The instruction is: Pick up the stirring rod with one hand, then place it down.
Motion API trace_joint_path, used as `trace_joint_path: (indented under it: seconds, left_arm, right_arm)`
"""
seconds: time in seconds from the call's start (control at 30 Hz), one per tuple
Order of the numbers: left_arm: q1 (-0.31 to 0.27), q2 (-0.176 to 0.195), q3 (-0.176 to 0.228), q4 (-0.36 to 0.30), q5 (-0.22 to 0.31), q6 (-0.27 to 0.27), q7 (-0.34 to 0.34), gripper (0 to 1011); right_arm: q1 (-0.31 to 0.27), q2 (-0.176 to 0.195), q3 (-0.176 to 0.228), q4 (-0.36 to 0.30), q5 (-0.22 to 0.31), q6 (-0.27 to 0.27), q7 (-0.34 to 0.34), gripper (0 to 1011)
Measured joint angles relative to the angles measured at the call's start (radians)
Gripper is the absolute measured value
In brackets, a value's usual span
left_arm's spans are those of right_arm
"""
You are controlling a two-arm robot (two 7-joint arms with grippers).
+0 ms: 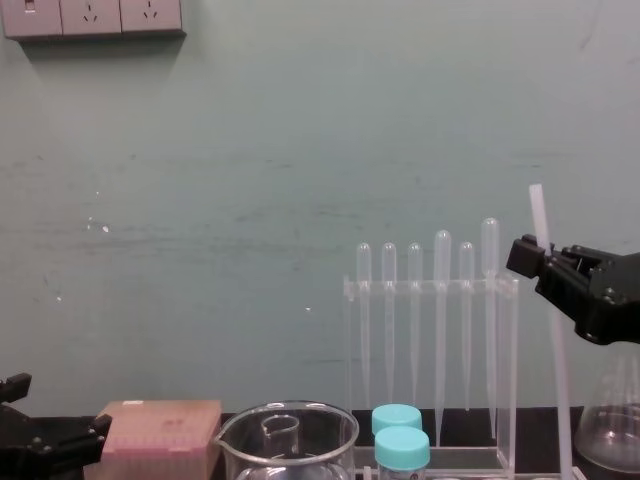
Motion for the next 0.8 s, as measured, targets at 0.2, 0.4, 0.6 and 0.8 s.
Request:
trace_joint_path:
  seconds: [0.2, 0.4, 0.6, 0.8]
  left_arm:
    - [0.000, 0.000, 0.000, 0.000, 0.000, 0.000, 0.000, 1000]
    - [0.000, 0.000, 0.000, 0.000, 0.000, 0.000, 0.000, 1000]
    - [0.000, 0.000, 0.000, 0.000, 0.000, 0.000, 0.000, 1000]
    - [0.000, 0.000, 0.000, 0.000, 0.000, 0.000, 0.000, 1000]
  right_arm:
    - [0.005, -0.002, -0.005, 0.018, 0.004, 0.009, 0.004, 71]
    - [0.026, -0.007, -0.017, 0.054, 0.007, 0.016, 0.017, 71]
    - [0.057, -0.010, -0.039, 0.105, 0.005, 0.032, 0.039, 71]
    - [0.087, -0.012, -0.061, 0.155, 0.003, 0.055, 0.053, 71]
